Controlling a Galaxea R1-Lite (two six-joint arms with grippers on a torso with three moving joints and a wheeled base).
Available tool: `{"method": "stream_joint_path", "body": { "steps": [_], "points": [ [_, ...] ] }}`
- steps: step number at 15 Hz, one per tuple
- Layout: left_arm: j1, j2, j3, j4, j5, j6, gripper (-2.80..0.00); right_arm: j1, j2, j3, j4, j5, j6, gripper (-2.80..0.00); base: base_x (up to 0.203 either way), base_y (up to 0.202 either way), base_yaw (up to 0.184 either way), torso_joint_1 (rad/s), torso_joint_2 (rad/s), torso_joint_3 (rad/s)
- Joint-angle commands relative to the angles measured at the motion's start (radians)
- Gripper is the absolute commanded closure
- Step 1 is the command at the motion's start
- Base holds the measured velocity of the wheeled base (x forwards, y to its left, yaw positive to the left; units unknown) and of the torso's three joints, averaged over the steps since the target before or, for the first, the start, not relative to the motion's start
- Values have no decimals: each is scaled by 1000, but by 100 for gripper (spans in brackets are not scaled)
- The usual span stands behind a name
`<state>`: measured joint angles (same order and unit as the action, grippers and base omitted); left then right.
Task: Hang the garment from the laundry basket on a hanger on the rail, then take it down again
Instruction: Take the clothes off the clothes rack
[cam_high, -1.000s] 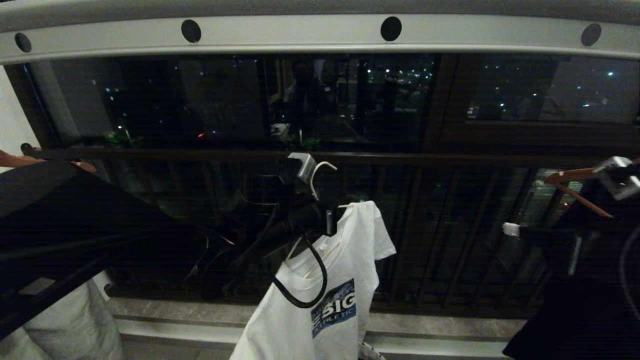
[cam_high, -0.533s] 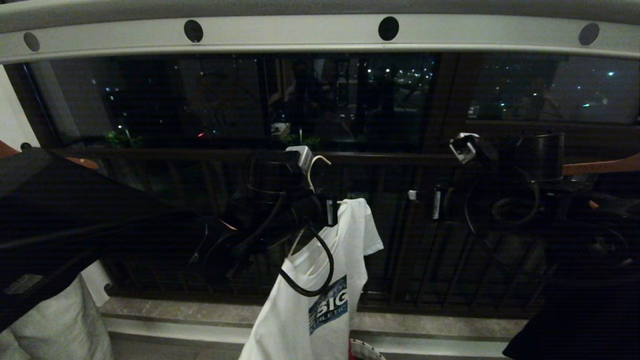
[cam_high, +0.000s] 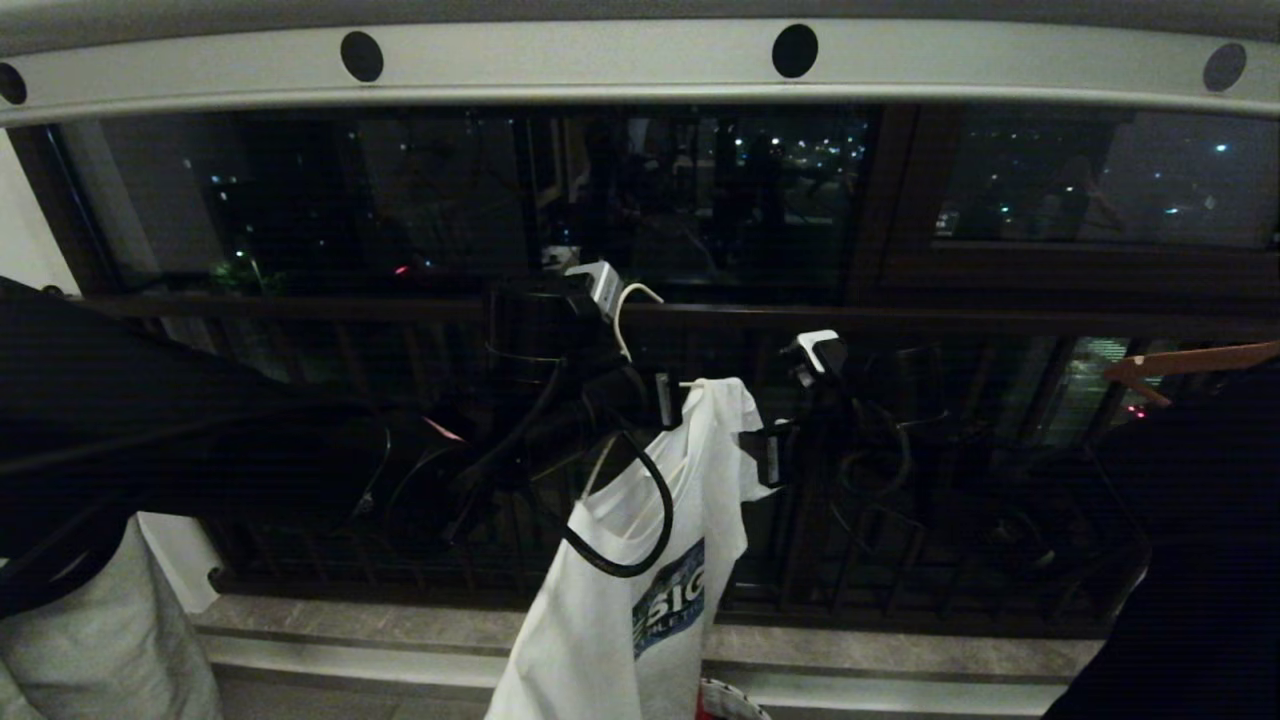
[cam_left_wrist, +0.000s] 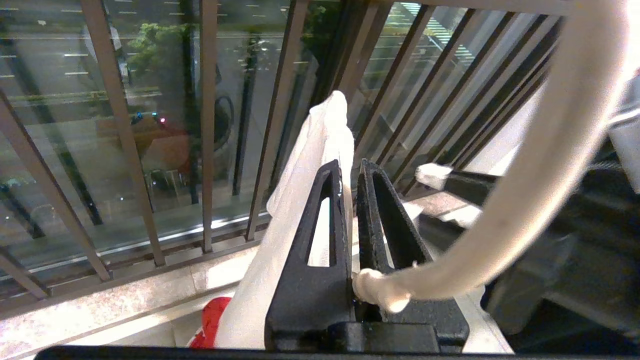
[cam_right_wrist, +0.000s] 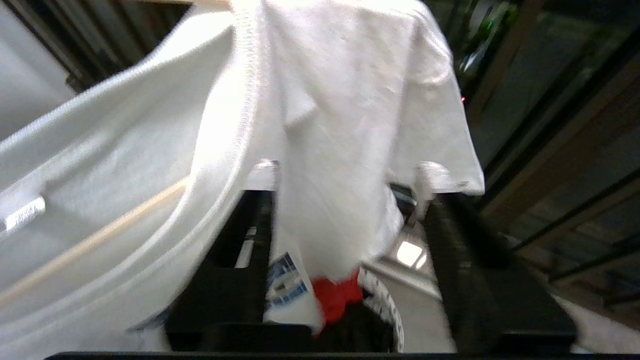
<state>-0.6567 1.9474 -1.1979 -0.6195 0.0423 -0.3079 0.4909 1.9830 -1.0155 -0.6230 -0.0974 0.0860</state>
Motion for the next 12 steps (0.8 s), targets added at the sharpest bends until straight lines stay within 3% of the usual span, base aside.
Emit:
{"method": "stream_joint_path", "body": {
  "steps": [1,4,12],
  "points": [
    [-8,-8,6,-5,1,0,0,29,42,9,-69,-34,0,-280,0,0,0,0,0,0],
    [-8,-15,4,-5,1,-5,0,72,112,16,-241,-164,-35,-280,0,0,0,0,0,0],
    [-8,-16,6,-5,1,-5,0,106,83,41,-251,-168,-41,-280,0,0,0,0,0,0]
  ]
}}
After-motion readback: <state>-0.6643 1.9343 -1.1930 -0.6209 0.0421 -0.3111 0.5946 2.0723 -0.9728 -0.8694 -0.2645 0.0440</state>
